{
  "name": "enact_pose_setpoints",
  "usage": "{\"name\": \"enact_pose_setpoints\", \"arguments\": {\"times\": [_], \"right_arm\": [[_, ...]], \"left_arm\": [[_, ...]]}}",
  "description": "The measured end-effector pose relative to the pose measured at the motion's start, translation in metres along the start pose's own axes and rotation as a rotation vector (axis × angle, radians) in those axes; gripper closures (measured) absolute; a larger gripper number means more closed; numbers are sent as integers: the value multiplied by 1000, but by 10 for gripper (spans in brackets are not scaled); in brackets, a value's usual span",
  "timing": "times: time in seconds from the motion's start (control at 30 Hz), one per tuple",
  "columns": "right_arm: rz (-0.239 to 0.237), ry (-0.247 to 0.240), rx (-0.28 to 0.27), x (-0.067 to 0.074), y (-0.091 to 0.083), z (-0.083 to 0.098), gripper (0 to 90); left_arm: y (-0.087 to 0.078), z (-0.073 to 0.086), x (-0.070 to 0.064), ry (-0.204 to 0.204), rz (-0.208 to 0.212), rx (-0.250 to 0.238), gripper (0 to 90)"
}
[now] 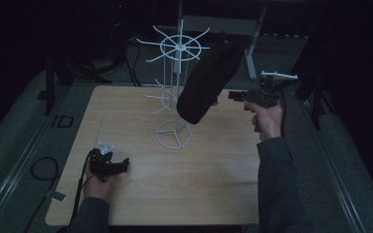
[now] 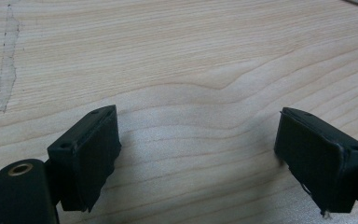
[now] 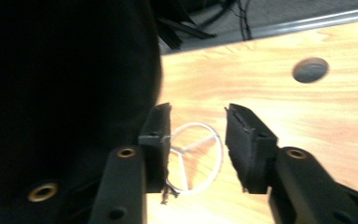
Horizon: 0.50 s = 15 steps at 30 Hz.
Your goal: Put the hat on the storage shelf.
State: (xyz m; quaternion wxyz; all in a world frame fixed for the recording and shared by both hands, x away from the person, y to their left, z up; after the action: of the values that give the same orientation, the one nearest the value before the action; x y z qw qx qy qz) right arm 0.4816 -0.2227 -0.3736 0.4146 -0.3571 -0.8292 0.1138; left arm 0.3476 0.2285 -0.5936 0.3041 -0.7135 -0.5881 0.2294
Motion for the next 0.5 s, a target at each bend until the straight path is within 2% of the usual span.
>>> {"name": "enact_pose_setpoints", "arguments": {"times": [0.33, 0.5], "right_arm": [[147, -80, 63, -8, 3, 13, 835], [184, -93, 92, -16, 5, 20, 896]], "left_arm": [[0, 0, 0, 1, -1, 0, 145], [0, 0, 0, -2, 1, 0, 145]]}}
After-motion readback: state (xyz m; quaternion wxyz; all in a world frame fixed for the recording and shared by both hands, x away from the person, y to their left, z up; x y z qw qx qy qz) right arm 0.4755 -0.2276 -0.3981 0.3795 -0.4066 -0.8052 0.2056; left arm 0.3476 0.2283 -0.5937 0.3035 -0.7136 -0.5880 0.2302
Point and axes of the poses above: each handheld gripper's, and its own axes: y roughly forward along the jaws, z roughly out of its underside, x roughly to its left, the point moved 4 cm from there along y, roughly forward along the jaws, and after that the axes turned 3 degrees about -z, right-handed, at the moved point
